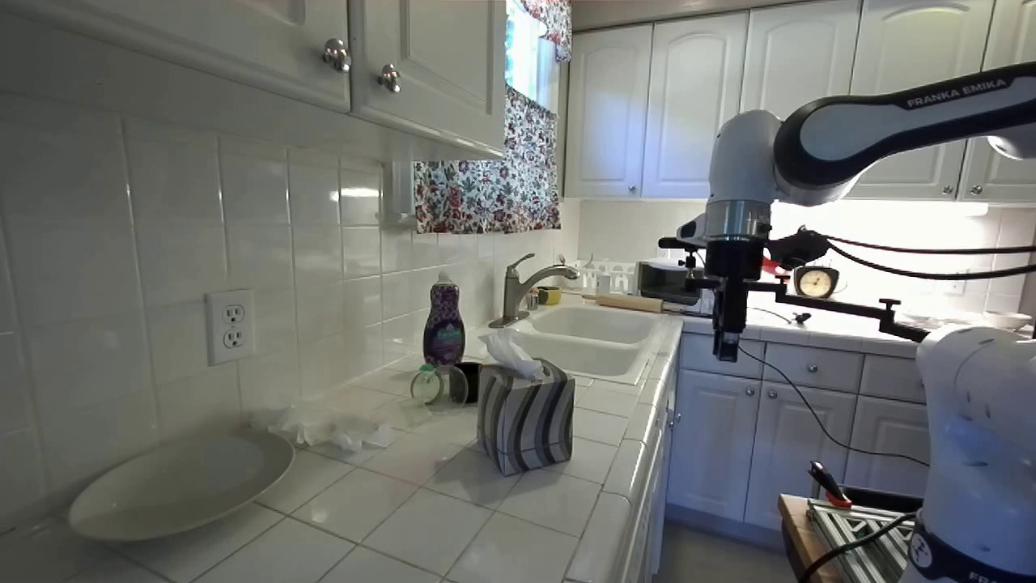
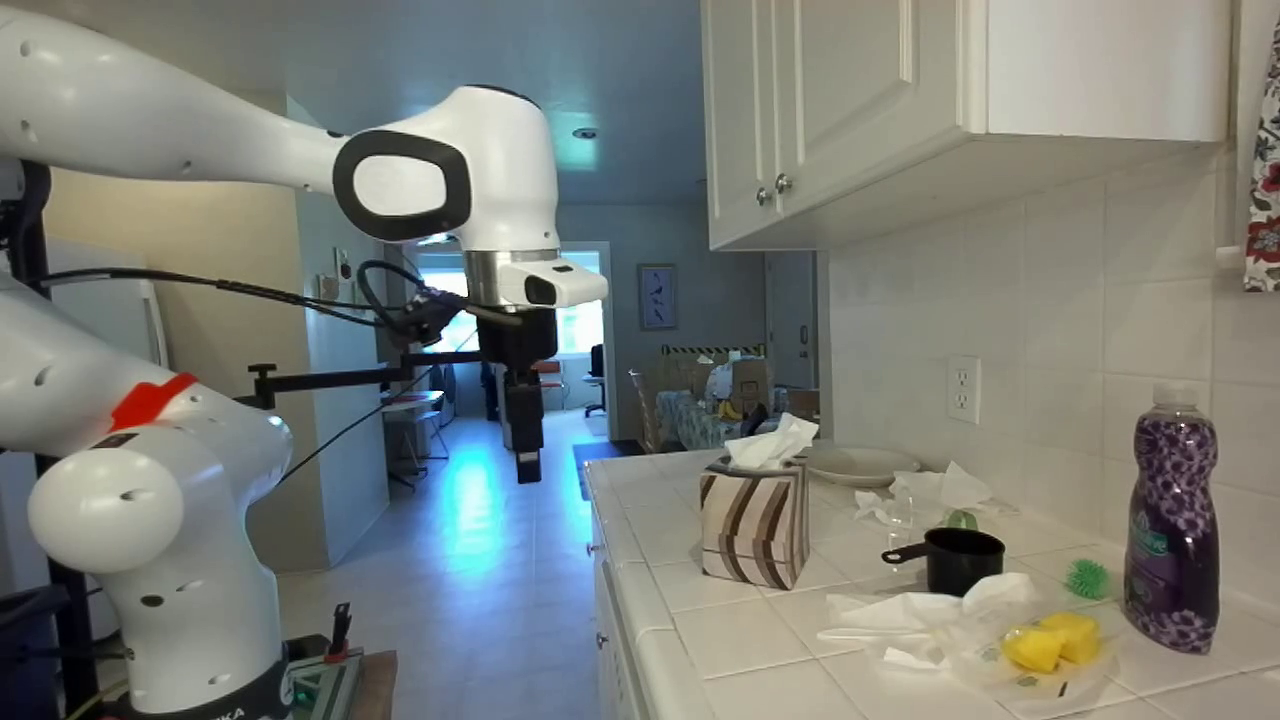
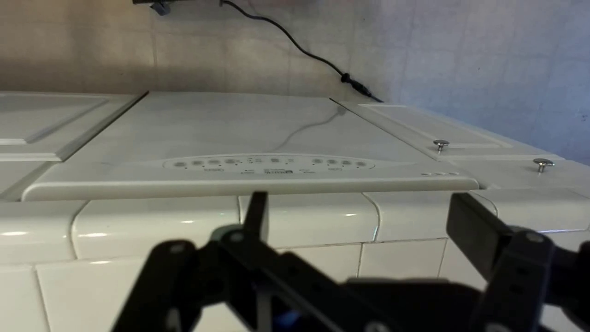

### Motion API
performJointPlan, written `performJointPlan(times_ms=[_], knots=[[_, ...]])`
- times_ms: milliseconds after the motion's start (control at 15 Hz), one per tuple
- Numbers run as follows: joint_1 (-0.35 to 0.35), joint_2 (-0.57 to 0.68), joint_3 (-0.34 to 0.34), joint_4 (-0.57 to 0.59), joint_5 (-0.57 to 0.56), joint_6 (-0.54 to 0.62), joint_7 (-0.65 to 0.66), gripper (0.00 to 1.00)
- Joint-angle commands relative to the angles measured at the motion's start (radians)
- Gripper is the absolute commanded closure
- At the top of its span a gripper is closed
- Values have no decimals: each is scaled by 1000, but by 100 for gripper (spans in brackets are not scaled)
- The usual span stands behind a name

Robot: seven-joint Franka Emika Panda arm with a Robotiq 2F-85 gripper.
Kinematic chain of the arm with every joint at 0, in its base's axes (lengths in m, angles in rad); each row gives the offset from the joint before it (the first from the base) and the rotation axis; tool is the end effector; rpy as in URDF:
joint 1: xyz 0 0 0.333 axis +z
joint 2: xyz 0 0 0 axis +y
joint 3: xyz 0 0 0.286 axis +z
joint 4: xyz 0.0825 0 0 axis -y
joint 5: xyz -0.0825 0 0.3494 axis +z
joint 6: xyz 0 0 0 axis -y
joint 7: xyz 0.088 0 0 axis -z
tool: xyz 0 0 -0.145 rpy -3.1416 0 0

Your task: Remove one piece of tissue from the tissue box

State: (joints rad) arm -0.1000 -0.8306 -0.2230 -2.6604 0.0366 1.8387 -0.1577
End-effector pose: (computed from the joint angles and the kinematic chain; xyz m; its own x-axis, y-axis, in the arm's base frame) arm 0.2818 -0.0844 0.4287 0.9940 -0.1059 0.0259 -0.0988 -0.9755 -0.1963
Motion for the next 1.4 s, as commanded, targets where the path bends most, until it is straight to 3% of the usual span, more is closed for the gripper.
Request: performJointPlan(times_ms=[0, 333, 667, 800, 1333], knots=[[-30, 21, 0, 79, -124, -71, -97, 0], [8, 57, -23, 139, -259, -25, -241, 0], [61, 126, -64, 169, -250, 102, -373, 0], [38, 89, -40, 133, -245, 104, -326, 0], [44, 126, -45, 152, -257, 149, -353, 0]])
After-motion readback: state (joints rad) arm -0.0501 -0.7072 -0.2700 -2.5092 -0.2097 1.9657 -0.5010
